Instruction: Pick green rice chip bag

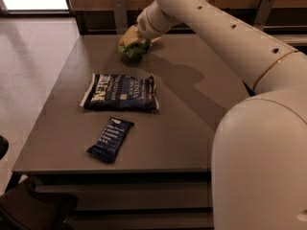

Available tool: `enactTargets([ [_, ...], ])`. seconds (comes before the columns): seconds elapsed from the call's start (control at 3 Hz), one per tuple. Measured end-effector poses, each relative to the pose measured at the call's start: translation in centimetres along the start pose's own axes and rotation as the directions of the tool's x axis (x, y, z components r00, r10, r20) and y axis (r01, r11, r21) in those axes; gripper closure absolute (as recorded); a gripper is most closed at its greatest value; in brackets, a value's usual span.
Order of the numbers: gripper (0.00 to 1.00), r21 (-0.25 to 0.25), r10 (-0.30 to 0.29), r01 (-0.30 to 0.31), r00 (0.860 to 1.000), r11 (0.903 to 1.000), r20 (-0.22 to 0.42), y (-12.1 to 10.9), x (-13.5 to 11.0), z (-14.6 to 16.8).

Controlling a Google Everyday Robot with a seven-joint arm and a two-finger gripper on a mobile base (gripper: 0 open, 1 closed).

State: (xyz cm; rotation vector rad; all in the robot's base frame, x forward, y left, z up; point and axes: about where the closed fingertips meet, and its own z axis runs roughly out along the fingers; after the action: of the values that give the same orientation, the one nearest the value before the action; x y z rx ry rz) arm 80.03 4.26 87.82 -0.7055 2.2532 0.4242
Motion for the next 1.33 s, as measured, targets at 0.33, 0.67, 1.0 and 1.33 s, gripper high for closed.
enactTargets([
  [0.33,1.0,-0.008,-0.057,0.057,0.998,0.9984,-0.002,1.3,-1.2,-1.6],
  [0.67,1.0,-0.009,-0.14,0.14,0.99,0.9901,0.017,2.9,-3.3,-4.9],
  [1.0,1.0,-0.007,-0.193,0.193,0.98,0.9811,0.049,3.8,-4.4,-7.7],
  [1.33,1.0,-0.005,-0.231,0.232,0.969,0.9727,0.093,4.3,-5.2,-10.8],
])
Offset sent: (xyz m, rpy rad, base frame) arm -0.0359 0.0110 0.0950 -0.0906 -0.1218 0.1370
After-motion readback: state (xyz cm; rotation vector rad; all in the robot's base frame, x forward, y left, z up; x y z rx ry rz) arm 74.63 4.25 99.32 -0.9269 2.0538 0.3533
